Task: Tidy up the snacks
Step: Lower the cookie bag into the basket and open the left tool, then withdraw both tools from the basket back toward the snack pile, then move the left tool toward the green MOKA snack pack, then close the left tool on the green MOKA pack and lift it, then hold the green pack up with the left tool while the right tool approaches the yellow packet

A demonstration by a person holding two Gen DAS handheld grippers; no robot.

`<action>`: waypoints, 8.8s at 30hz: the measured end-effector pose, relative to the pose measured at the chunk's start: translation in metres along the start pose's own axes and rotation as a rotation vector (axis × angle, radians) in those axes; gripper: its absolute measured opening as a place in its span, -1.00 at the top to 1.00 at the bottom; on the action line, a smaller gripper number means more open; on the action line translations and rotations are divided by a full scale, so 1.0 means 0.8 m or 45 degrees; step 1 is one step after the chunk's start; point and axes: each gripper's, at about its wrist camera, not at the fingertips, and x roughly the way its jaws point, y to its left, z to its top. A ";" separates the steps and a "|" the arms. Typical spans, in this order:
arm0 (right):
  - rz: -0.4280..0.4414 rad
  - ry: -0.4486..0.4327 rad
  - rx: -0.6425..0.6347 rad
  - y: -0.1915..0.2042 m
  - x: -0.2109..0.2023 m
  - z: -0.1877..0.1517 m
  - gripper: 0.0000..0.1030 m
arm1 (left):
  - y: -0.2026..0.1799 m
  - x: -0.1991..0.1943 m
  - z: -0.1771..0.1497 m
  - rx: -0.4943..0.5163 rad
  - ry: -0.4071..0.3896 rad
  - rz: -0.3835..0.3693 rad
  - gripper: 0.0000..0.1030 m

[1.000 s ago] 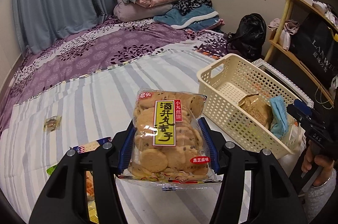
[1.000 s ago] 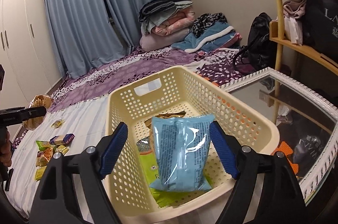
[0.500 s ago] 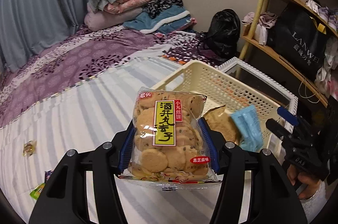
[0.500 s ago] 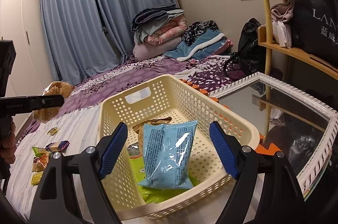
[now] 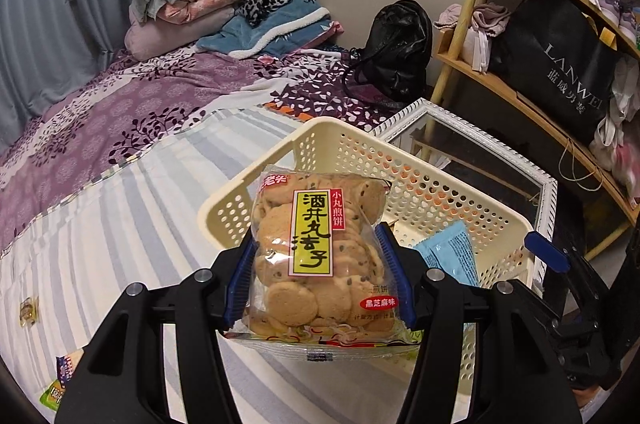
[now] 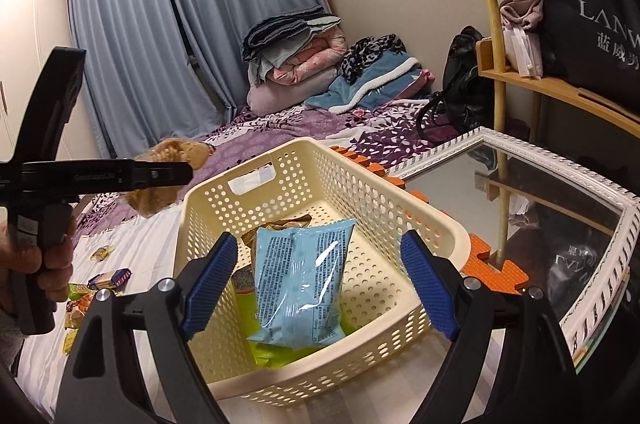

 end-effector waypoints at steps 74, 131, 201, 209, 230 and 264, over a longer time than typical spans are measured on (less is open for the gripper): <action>0.315 0.167 -0.266 0.215 0.005 -0.027 -0.90 | 0.273 -0.154 -0.195 -0.432 -0.035 0.472 -0.95; 0.460 0.451 -0.397 0.317 0.073 -0.085 -0.90 | 0.451 -0.106 -0.339 -0.511 0.350 0.641 -0.95; 0.635 0.811 -0.912 0.538 0.102 -0.245 -0.35 | 0.486 -0.173 -0.407 -0.682 0.178 0.530 -0.54; 0.663 0.796 -0.835 0.518 0.096 -0.229 -0.32 | 0.476 -0.176 -0.402 -0.679 0.157 0.539 -0.28; 0.714 0.650 -0.705 0.485 0.064 -0.177 -0.32 | 0.408 -0.235 -0.360 -0.602 0.032 0.550 -0.27; 0.642 0.767 -0.522 0.397 0.086 -0.186 -0.66 | 0.326 -0.215 -0.302 -0.452 0.000 0.473 -0.27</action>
